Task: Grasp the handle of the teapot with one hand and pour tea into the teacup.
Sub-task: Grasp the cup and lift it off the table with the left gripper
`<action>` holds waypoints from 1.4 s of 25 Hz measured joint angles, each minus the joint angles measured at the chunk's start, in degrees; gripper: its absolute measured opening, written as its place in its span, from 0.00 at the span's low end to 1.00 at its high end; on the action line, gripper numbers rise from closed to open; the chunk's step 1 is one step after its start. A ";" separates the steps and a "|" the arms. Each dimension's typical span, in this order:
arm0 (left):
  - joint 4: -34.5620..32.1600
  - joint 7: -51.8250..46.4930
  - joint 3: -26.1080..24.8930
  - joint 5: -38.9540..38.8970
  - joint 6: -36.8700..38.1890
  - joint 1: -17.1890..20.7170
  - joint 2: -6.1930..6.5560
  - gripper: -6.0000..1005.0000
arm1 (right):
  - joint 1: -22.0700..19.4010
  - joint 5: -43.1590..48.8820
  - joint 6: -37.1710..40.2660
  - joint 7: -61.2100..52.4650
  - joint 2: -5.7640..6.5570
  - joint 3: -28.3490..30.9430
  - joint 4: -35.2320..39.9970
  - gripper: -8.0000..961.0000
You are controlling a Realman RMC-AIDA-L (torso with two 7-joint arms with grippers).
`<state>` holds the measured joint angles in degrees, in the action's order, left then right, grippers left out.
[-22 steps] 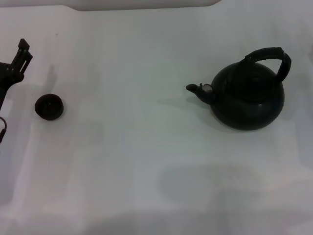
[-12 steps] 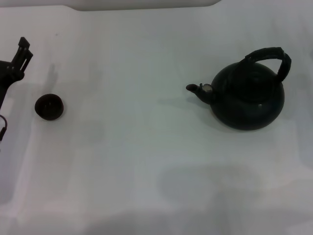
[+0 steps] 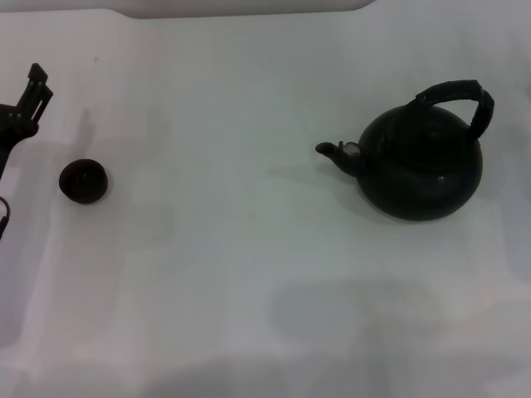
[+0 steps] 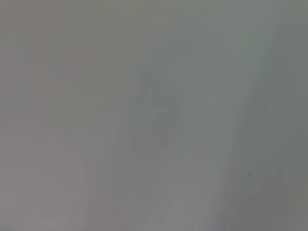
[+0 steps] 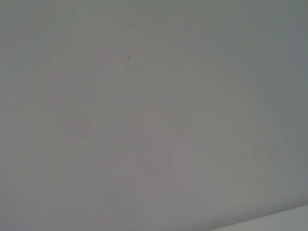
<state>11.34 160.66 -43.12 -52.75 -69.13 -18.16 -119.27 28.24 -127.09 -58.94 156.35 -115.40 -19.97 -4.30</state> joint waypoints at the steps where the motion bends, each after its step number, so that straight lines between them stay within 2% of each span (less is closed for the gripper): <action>1: 0.00 0.00 -0.06 -0.04 0.02 0.05 0.01 0.86 | 0.02 0.00 -0.03 -0.01 -0.02 0.01 0.00 0.92; 12: 0.00 0.01 0.41 0.33 0.20 -0.46 0.06 0.86 | -0.21 0.00 0.14 -0.08 -0.09 0.03 -0.11 0.92; 19: -0.10 0.01 0.41 5.19 -0.11 0.34 0.18 0.86 | -0.22 0.00 0.91 -0.08 -0.05 0.03 0.38 0.92; 26: 0.04 0.31 0.41 12.54 -3.64 4.22 0.02 0.86 | -0.03 0.00 2.13 -0.08 0.00 0.03 0.76 0.92; 35: -0.18 0.41 0.40 14.40 -7.42 8.21 0.00 0.86 | 0.06 0.24 2.70 -0.08 0.00 0.03 0.79 0.92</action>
<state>11.16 161.06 -42.72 -38.35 -76.55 -9.95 -119.27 28.30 -126.85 -56.24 156.27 -115.40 -19.95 -3.51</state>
